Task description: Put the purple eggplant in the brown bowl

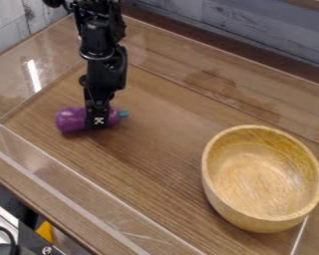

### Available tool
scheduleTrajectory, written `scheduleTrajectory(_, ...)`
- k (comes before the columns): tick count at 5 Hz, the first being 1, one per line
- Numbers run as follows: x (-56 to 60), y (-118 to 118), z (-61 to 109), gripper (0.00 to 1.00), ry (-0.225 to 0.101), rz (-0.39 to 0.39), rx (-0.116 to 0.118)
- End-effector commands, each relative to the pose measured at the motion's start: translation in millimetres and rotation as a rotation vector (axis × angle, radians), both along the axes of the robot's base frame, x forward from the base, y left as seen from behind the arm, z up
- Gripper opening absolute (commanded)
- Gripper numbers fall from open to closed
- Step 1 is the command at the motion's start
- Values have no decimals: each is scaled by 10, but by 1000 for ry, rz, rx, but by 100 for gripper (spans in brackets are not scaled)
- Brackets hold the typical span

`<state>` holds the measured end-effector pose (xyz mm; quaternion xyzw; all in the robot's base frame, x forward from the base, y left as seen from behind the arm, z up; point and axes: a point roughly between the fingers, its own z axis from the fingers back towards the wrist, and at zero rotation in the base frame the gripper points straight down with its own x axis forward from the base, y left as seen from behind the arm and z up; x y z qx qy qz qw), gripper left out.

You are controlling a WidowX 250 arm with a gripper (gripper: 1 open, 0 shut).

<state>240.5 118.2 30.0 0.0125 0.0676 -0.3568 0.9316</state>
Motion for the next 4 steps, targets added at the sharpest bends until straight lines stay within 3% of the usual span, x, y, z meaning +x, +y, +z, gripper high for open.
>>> scheduleTrajectory(1, 26, 41, 230, 0, -68, 30, 13)
scheduleTrajectory(3, -23, 22, 397, 0, -93, 68, -2)
scheduleTrajectory(4, -21, -45, 498, 0, -129, 120, -6)
